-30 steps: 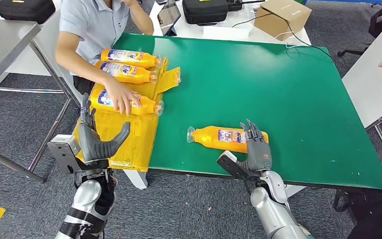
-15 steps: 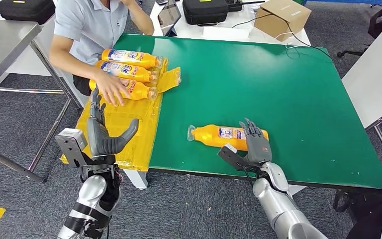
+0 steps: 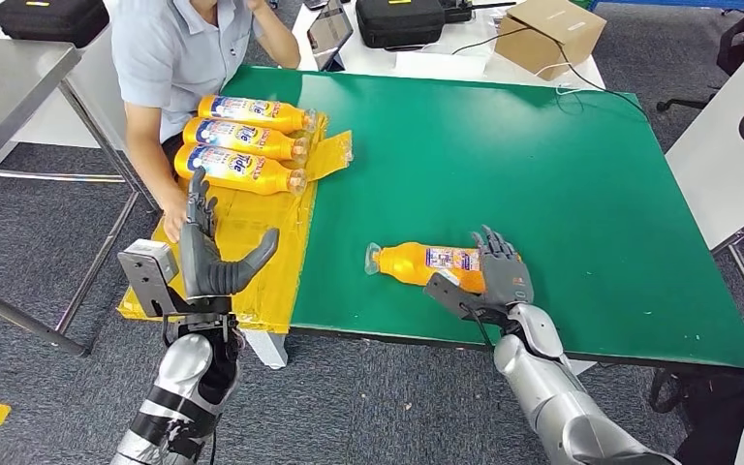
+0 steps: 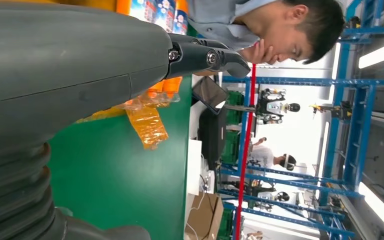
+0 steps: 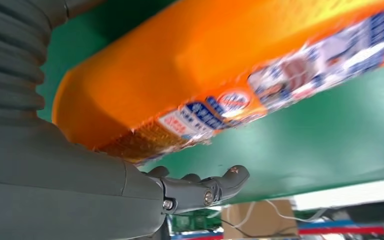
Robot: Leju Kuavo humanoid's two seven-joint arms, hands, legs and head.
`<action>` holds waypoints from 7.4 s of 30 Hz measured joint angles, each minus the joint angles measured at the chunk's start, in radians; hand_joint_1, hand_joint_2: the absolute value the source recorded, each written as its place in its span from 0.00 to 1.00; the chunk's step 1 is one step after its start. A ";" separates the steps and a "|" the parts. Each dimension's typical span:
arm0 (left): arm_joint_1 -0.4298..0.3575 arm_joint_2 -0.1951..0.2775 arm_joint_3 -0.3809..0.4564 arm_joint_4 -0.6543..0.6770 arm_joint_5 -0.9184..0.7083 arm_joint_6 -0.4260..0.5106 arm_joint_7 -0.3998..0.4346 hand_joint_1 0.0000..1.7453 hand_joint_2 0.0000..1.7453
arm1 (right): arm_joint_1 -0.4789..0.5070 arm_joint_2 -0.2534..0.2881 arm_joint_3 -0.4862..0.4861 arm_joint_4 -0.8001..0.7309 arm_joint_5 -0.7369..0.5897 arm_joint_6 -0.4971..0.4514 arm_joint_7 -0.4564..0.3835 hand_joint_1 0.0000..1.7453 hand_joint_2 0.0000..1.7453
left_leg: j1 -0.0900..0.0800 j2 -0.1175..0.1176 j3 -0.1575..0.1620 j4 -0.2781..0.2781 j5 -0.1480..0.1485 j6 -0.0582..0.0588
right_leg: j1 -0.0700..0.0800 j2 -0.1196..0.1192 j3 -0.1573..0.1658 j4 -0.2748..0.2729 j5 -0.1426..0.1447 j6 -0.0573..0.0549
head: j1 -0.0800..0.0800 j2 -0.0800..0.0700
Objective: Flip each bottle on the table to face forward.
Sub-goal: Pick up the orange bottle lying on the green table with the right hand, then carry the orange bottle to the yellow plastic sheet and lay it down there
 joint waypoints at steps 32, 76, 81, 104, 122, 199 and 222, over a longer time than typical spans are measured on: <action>-0.143 -0.032 -0.062 0.201 0.020 -0.092 0.098 0.00 1.00 | -0.214 -0.061 0.066 0.157 0.154 0.413 0.291 1.00 1.00 | -0.001 0.001 0.003 0.000 0.001 0.001 | -0.001 0.003 0.003 0.000 0.001 0.002 | 0.000 0.000; 0.167 0.009 -0.178 0.108 0.156 -0.338 0.078 0.00 1.00 | 0.322 0.124 0.097 -0.593 -0.689 0.277 -0.408 1.00 1.00 | 0.000 0.001 -0.002 0.000 -0.002 -0.001 | -0.001 0.003 -0.003 0.000 -0.001 0.001 | 0.000 0.000; 0.168 0.009 -0.185 0.108 0.158 -0.351 0.077 0.00 1.00 | 0.322 0.125 0.127 -0.582 -0.696 0.315 -0.409 1.00 1.00 | 0.000 0.001 -0.002 0.000 -0.002 -0.001 | -0.001 0.003 -0.003 0.000 -0.001 0.001 | 0.000 0.000; 0.150 -0.012 -0.215 0.026 0.184 -0.338 0.029 0.00 1.00 | 0.273 0.151 0.279 -0.414 -0.697 0.353 -0.362 1.00 1.00 | 0.000 0.001 -0.003 0.000 -0.002 -0.001 | 0.000 0.003 -0.003 0.000 -0.001 0.000 | 0.000 0.000; 0.141 0.002 -0.238 0.009 0.216 -0.418 0.062 0.00 1.00 | 0.256 0.160 0.277 -0.342 -0.717 0.383 -0.357 1.00 1.00 | 0.000 0.001 -0.003 0.000 -0.002 -0.001 | 0.000 0.003 -0.003 0.000 -0.001 0.000 | 0.000 0.000; -0.167 0.090 -0.052 0.218 -0.142 -0.092 0.090 1.00 1.00 | 0.252 0.193 0.469 -0.338 -0.541 0.156 -0.440 0.00 0.00 | 0.001 0.002 -0.003 0.000 -0.001 -0.001 | 0.001 0.004 -0.004 0.001 -0.001 0.000 | 0.000 0.000; -0.482 0.119 -0.161 0.862 -0.960 -0.115 0.384 1.00 1.00 | 0.271 0.251 0.468 -0.358 -0.518 0.285 -0.450 0.00 0.00 | 0.001 0.004 -0.003 0.000 -0.001 -0.002 | 0.001 0.004 -0.005 0.001 -0.001 0.000 | 0.000 0.000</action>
